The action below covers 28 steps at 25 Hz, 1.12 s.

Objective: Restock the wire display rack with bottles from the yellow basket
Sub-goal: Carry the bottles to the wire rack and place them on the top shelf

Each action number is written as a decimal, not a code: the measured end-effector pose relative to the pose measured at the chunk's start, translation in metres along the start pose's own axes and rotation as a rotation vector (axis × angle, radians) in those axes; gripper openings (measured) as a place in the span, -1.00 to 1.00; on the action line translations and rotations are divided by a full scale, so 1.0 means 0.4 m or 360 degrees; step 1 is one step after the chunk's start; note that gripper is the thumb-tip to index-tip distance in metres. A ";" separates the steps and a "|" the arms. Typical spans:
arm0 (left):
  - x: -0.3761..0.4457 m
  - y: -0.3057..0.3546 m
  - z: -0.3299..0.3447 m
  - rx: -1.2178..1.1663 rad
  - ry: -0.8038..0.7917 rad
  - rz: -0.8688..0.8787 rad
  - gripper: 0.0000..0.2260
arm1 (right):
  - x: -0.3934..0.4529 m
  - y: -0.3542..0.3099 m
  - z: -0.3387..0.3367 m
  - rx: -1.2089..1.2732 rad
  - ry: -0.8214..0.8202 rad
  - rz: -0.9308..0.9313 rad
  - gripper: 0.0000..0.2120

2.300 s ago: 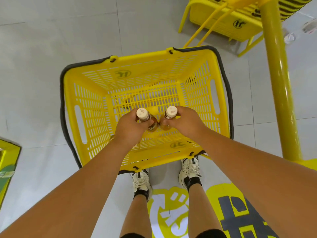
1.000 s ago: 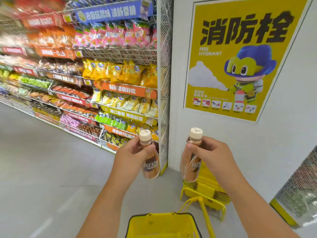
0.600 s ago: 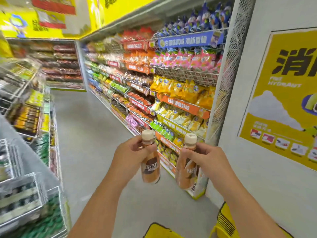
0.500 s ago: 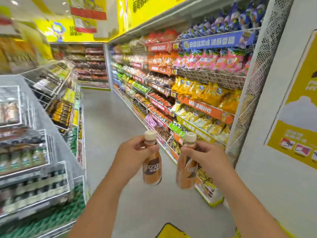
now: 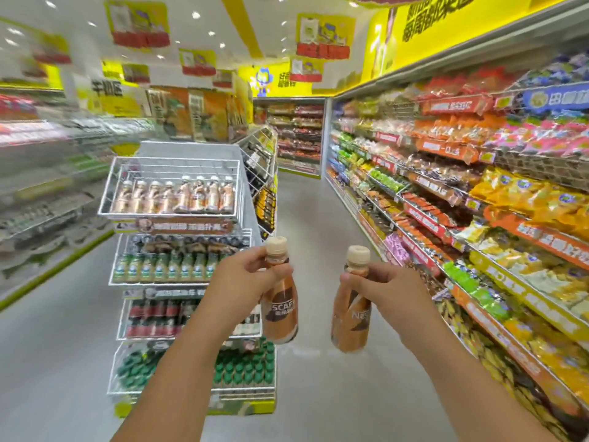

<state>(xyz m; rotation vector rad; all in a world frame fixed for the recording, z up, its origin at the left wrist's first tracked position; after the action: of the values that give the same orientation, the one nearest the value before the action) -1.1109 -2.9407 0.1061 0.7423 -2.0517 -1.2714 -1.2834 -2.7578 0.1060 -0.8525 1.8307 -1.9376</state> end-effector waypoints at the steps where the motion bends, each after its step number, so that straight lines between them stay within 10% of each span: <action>1: 0.020 -0.026 -0.073 0.0014 0.0028 -0.0007 -0.78 | 0.019 -0.002 0.085 0.0032 -0.0037 -0.0013 -0.93; 11: 0.194 -0.224 -0.652 0.0167 0.0262 -0.0039 -0.81 | 0.175 -0.043 0.784 0.0088 -0.0378 -0.0070 -0.94; 28: 0.857 -0.568 -0.975 0.0230 0.0574 -0.0204 -0.69 | 0.846 0.140 1.314 0.0143 -0.0582 -0.0037 -0.85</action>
<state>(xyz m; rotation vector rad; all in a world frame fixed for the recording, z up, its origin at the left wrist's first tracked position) -1.0165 -3.4997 0.1065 1.0987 -1.8354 -0.9768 -1.2190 -3.3820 0.1091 -1.1162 1.5155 -1.7241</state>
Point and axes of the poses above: each hand's wrist, its own x-axis towards the middle knuckle, its own z-axis out of the palm, y = z × x, the point moved 6 cm from there along x, towards the middle knuckle, and after that the axes turned 13 degrees about x, right-handed, at the moved point
